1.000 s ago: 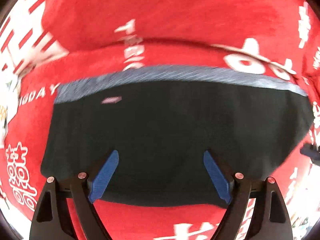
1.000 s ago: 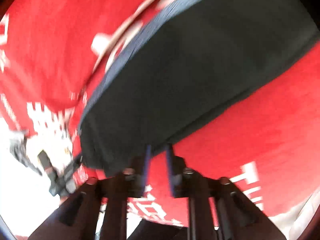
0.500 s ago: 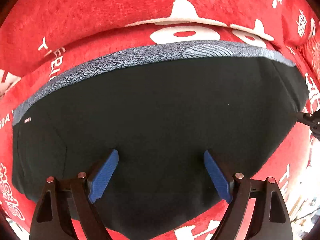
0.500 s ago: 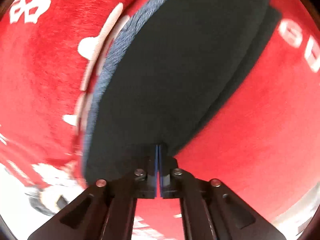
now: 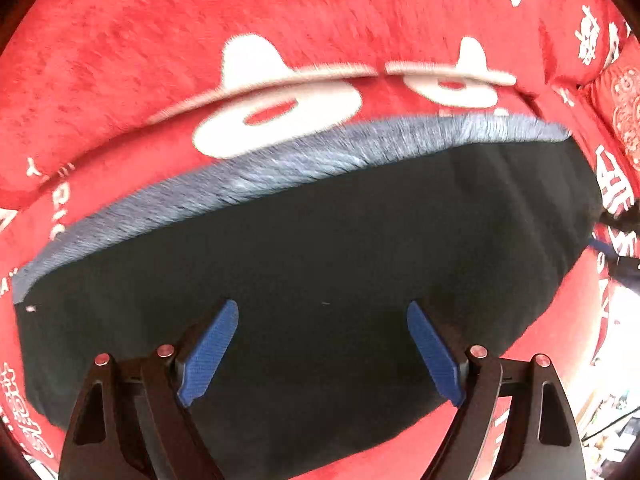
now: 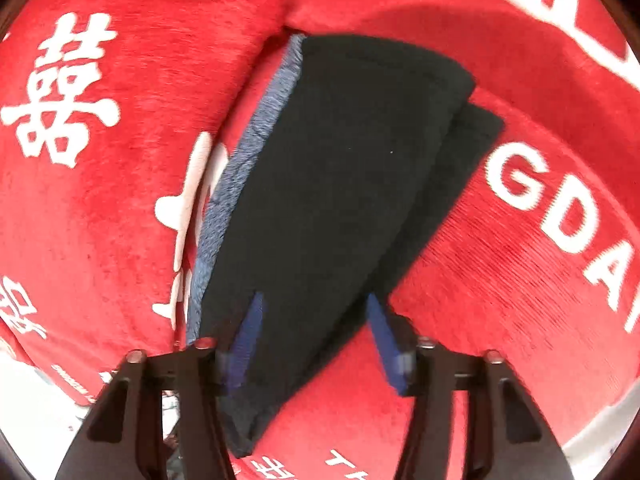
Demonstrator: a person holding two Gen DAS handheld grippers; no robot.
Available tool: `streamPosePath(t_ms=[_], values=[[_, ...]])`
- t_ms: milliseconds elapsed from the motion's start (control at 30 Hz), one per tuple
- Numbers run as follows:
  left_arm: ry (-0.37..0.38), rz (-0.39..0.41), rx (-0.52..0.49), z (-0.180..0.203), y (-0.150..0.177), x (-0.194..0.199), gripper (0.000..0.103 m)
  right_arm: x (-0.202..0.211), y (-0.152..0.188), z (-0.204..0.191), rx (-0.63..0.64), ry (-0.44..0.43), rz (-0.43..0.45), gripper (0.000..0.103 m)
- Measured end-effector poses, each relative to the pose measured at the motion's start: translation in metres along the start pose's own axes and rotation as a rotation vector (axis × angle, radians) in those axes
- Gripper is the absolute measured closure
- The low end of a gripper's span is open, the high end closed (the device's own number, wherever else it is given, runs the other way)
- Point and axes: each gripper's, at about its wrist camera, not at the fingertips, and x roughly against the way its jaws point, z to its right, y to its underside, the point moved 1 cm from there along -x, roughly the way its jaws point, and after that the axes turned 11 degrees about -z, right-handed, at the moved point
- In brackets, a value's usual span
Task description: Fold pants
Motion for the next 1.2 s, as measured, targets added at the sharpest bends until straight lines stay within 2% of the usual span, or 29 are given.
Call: streamPosePath(t_ms=[33, 100, 200, 233, 267, 300, 367, 433, 533, 667, 767, 833, 867, 900, 933, 1000, 1067, 1133, 1200], values=[[-0.011, -0.011, 0.001, 0.005, 0.003, -0.007, 0.015, 0.001, 0.001, -0.001, 0.023, 0.015, 0.006, 0.096], [-0.029, 0.019, -0.016, 0.010, 0.010, -0.007, 0.015, 0.001, 0.006, 0.003, 0.071, 0.073, 0.004, 0.096], [-0.022, 0.006, -0.017, 0.011, 0.012, -0.009, 0.015, 0.008, 0.006, 0.024, 0.031, -0.005, -0.001, 0.096], [-0.023, -0.002, -0.019, 0.012, 0.010, -0.010, 0.015, 0.012, 0.007, 0.025, 0.028, 0.003, 0.008, 0.095], [-0.027, -0.011, -0.020, 0.014, 0.005, -0.011, 0.015, 0.020, 0.008, 0.027, 0.025, 0.042, 0.024, 0.094], [-0.035, -0.021, -0.022, 0.016, 0.003, -0.011, 0.015, 0.020, 0.004, 0.021, 0.022, 0.073, 0.035, 0.085], [-0.049, -0.041, -0.021, 0.019, -0.001, -0.007, 0.015, 0.037, 0.004, 0.019, 0.035, 0.129, 0.075, 0.084], [-0.024, -0.011, -0.020, 0.026, -0.010, 0.006, 0.015, 0.055, 0.002, 0.003, 0.110, 0.160, 0.134, 0.084], [-0.027, 0.058, -0.031, 0.041, -0.034, 0.022, 0.015, 0.061, -0.010, -0.024, 0.228, 0.161, 0.146, 0.084], [-0.056, 0.112, 0.031, 0.056, -0.086, 0.019, 0.015, 0.021, -0.033, -0.086, 0.415, 0.165, 0.078, 0.084], [-0.049, 0.111, 0.104, 0.056, -0.120, 0.006, 0.015, -0.021, -0.042, -0.114, 0.522, 0.171, -0.001, 0.078], [-0.075, 0.079, 0.146, 0.056, -0.131, -0.010, 0.015, -0.042, -0.046, -0.117, 0.549, 0.231, -0.023, 0.077], [-0.080, 0.065, 0.161, 0.054, -0.133, -0.017, 0.015, -0.050, -0.053, -0.113, 0.567, 0.284, -0.007, 0.078], [-0.070, 0.067, 0.173, 0.051, -0.134, -0.023, 0.015, -0.050, -0.059, -0.112, 0.586, 0.273, 0.023, 0.086], [-0.067, 0.084, 0.174, 0.051, -0.135, -0.023, 0.013, -0.046, -0.063, -0.110, 0.592, 0.277, 0.045, 0.092], [-0.077, 0.094, 0.146, 0.055, -0.138, -0.022, 0.013, -0.032, -0.081, -0.100, 0.555, 0.327, 0.103, 0.093], [-0.086, 0.090, 0.144, 0.053, -0.138, -0.018, 0.013, -0.014, -0.103, -0.085, 0.498, 0.391, 0.153, 0.093], [-0.089, 0.081, 0.157, 0.051, -0.139, -0.007, 0.013, 0.007, -0.117, -0.073, 0.421, 0.389, 0.163, 0.092], [-0.076, 0.095, 0.152, 0.051, -0.138, 0.009, 0.013, 0.033, -0.117, -0.064, 0.376, 0.381, 0.172, 0.086]])
